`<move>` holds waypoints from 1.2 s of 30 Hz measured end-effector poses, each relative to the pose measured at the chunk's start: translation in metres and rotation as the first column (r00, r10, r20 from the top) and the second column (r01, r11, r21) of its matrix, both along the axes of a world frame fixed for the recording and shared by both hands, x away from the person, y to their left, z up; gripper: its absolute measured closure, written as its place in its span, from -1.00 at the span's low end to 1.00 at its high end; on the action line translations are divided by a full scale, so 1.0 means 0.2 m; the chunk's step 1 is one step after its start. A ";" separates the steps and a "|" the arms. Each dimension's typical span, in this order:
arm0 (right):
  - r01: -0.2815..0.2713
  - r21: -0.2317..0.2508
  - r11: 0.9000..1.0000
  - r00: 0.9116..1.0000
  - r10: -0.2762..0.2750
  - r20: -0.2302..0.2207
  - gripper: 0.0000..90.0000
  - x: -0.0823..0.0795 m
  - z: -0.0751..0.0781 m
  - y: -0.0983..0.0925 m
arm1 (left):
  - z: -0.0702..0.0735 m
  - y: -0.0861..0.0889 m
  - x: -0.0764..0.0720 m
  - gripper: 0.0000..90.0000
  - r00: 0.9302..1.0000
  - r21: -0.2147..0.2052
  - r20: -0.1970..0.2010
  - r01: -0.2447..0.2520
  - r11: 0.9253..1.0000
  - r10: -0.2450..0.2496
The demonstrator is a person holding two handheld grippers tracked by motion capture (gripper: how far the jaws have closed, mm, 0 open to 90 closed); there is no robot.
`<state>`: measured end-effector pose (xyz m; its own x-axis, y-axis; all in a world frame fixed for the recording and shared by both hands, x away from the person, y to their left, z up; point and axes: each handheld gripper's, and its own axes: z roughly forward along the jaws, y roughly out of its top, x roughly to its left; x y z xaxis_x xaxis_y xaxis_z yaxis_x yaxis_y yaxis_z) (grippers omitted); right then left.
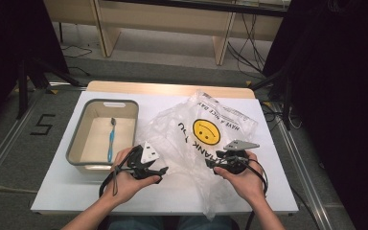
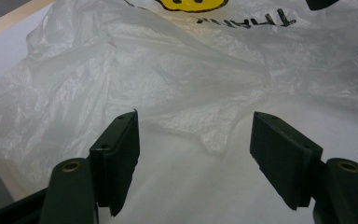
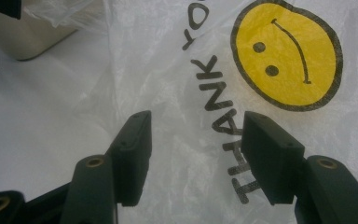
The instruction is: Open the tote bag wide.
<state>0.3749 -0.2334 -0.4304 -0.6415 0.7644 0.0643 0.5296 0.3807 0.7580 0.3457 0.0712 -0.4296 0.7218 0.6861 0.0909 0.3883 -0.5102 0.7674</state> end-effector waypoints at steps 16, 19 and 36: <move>-0.058 -0.008 0.998 0.998 0.058 0.006 -0.06 0.03 0.02 0.11 | -0.09 0.01 -0.06 -0.27 0.999 0.032 -0.043 0.024 0.999 -0.022; -0.074 -0.019 0.997 0.997 0.075 0.002 -0.08 0.04 0.02 0.13 | -0.10 0.01 -0.05 -0.27 0.999 0.034 -0.045 0.026 0.999 -0.024; -0.143 -0.100 0.985 0.989 0.139 -0.045 -0.19 0.12 -0.06 0.30 | -0.13 -0.01 -0.05 -0.26 0.998 0.048 -0.055 0.032 0.998 -0.029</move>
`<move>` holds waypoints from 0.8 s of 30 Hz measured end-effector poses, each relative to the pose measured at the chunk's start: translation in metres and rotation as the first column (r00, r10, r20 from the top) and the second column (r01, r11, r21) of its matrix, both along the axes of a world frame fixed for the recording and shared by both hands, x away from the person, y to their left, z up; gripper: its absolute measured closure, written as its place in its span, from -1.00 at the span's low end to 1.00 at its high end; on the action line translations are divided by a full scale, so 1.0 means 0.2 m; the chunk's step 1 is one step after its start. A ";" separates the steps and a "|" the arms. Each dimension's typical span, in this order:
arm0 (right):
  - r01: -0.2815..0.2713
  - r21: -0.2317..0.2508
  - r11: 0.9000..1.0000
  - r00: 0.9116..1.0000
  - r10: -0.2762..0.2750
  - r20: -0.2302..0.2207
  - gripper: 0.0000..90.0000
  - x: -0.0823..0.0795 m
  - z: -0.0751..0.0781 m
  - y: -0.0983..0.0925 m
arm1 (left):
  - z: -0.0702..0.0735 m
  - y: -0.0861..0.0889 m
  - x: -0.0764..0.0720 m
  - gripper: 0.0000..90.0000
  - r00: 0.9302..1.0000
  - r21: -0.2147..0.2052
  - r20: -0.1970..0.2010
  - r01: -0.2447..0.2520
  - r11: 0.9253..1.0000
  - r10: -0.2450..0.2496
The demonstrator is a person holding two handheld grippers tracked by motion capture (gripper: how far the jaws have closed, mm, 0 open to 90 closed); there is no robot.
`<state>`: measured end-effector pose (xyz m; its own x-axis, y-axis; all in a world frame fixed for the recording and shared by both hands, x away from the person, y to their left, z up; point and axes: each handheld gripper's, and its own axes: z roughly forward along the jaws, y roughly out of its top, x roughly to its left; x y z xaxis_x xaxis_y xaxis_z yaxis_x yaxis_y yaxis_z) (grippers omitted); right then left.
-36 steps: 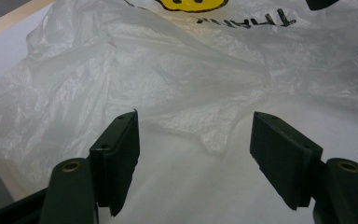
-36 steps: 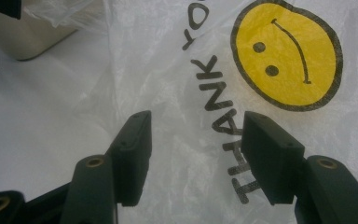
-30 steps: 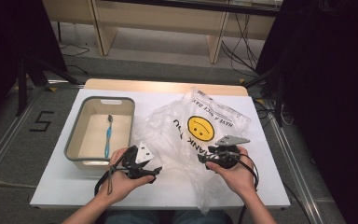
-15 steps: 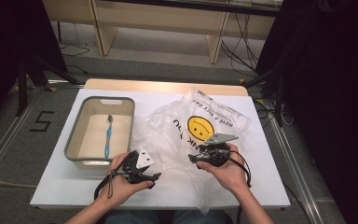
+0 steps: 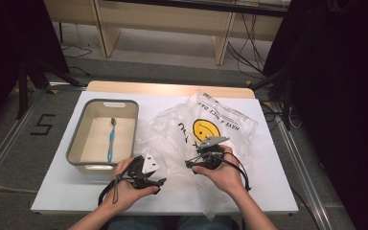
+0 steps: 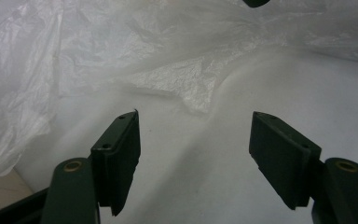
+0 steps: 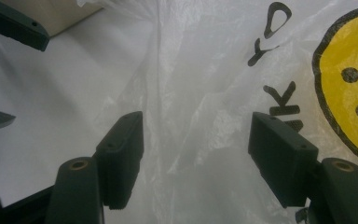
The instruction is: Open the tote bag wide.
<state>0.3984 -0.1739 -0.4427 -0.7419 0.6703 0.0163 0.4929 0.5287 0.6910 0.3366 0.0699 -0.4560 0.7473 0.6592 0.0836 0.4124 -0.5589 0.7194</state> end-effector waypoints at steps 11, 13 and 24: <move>-0.019 -0.112 0.994 1.000 0.019 -0.001 -0.09 0.06 -0.08 0.08 | -0.01 0.00 0.00 -0.26 1.000 -0.001 -0.004 -0.001 1.000 0.001; -0.011 -0.126 0.992 1.000 0.014 0.021 0.02 0.06 -0.09 0.09 | -0.01 -0.01 0.00 -0.26 1.000 0.002 -0.005 0.001 1.000 -0.001; 0.020 -0.144 0.989 1.000 -0.018 0.015 0.62 0.07 -0.10 0.08 | -0.01 -0.02 0.00 -0.26 1.000 0.009 -0.002 0.008 1.000 -0.008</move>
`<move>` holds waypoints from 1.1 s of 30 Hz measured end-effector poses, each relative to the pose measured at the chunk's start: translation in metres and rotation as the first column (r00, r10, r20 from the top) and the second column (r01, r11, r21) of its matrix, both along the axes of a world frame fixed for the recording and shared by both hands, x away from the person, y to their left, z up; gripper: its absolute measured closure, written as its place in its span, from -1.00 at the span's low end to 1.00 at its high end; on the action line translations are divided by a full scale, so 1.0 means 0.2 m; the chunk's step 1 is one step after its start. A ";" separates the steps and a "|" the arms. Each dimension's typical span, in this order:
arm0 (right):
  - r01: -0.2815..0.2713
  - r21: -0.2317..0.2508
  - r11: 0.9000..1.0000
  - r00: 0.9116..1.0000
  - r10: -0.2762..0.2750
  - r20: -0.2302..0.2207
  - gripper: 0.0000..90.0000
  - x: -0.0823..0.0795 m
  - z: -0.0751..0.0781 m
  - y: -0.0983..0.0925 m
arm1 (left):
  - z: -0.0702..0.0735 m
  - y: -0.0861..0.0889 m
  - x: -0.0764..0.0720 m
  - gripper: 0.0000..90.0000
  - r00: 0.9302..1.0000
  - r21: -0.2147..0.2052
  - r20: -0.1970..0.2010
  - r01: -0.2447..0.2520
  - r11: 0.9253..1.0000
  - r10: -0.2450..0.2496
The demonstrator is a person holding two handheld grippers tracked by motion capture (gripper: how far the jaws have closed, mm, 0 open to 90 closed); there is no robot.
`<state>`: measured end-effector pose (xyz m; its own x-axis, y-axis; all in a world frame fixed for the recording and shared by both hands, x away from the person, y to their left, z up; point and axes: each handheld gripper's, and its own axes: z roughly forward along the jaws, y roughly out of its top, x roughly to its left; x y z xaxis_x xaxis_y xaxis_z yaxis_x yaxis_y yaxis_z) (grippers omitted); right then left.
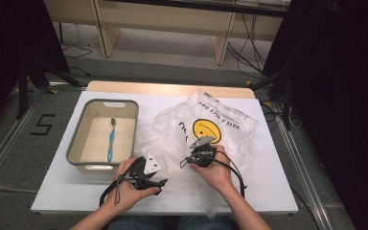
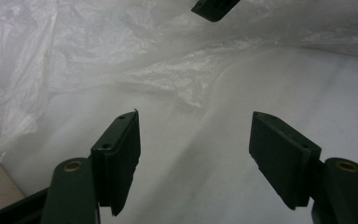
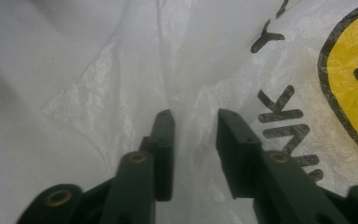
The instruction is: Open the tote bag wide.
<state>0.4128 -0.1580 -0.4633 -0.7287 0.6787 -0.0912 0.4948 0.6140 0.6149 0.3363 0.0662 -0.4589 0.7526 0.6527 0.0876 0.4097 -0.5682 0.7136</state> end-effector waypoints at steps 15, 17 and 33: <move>0.046 0.084 0.995 0.998 -0.049 0.038 1.00 -0.02 0.07 -0.04 | 0.01 -0.01 0.00 -0.24 1.000 -0.005 0.024 -0.016 1.000 0.016; 0.048 0.087 0.995 0.998 -0.052 0.039 1.00 -0.02 0.07 -0.04 | 0.01 0.00 0.00 -0.22 1.000 -0.002 0.026 -0.016 1.000 0.016; 0.046 0.118 0.992 0.999 -0.046 -0.002 1.00 -0.05 0.08 -0.05 | -0.07 -0.20 0.16 0.88 0.996 -0.037 0.085 -0.016 0.999 0.019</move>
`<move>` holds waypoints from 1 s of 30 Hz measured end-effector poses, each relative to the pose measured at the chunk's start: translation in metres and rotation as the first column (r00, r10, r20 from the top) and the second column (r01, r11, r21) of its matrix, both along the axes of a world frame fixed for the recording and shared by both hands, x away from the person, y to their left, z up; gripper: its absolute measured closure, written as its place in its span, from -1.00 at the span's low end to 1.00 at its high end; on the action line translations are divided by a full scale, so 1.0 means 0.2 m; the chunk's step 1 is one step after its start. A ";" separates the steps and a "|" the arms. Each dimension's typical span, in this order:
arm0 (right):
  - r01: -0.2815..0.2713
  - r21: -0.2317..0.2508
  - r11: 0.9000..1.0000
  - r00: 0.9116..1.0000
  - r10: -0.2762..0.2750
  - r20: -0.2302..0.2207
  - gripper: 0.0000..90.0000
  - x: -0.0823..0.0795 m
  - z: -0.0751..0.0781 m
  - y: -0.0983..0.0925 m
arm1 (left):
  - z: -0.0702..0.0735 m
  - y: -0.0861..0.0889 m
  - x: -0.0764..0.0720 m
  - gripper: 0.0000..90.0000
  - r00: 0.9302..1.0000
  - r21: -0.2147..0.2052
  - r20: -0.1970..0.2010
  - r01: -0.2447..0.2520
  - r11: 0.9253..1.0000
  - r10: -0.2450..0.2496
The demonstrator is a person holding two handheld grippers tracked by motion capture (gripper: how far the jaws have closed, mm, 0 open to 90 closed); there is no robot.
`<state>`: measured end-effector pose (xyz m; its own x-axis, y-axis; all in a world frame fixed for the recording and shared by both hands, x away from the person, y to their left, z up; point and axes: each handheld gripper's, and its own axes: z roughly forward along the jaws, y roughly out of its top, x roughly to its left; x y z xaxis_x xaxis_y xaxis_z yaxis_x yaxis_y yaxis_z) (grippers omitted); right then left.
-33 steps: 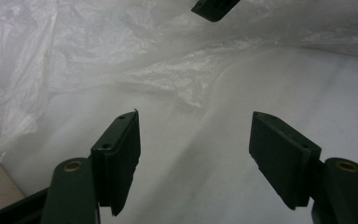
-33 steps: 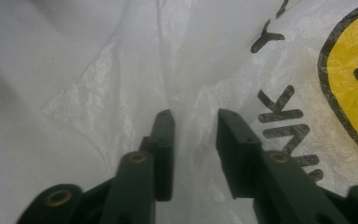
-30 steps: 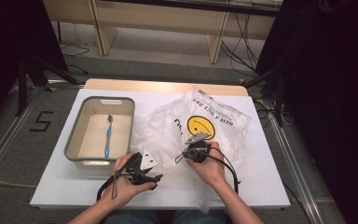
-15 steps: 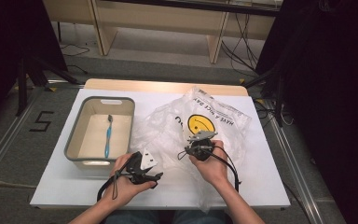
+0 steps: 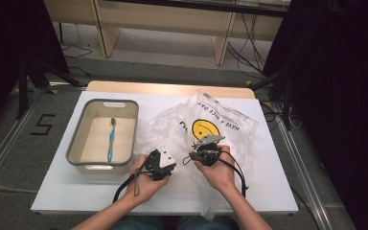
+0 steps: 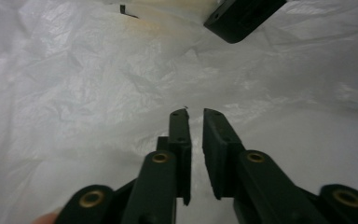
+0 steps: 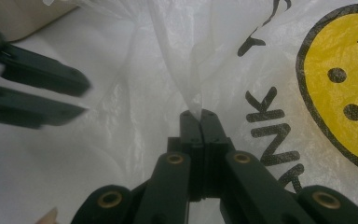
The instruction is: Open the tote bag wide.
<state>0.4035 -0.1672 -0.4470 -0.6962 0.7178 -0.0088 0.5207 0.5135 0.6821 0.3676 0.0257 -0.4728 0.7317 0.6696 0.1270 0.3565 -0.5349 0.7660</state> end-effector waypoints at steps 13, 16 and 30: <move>0.027 0.075 0.997 0.999 -0.026 -0.023 1.00 0.00 0.05 -0.06 | -0.10 -0.09 0.08 0.98 0.999 0.047 -0.034 0.020 0.999 -0.019; 0.031 0.082 0.996 0.999 -0.031 -0.009 1.00 0.00 0.07 -0.07 | -0.10 -0.09 0.08 0.98 0.999 0.052 -0.034 0.020 0.998 -0.019; 0.071 0.124 0.990 0.992 -0.083 0.092 1.00 0.02 0.28 -0.16 | -0.10 -0.09 0.07 0.98 0.999 0.080 -0.022 0.034 0.996 -0.032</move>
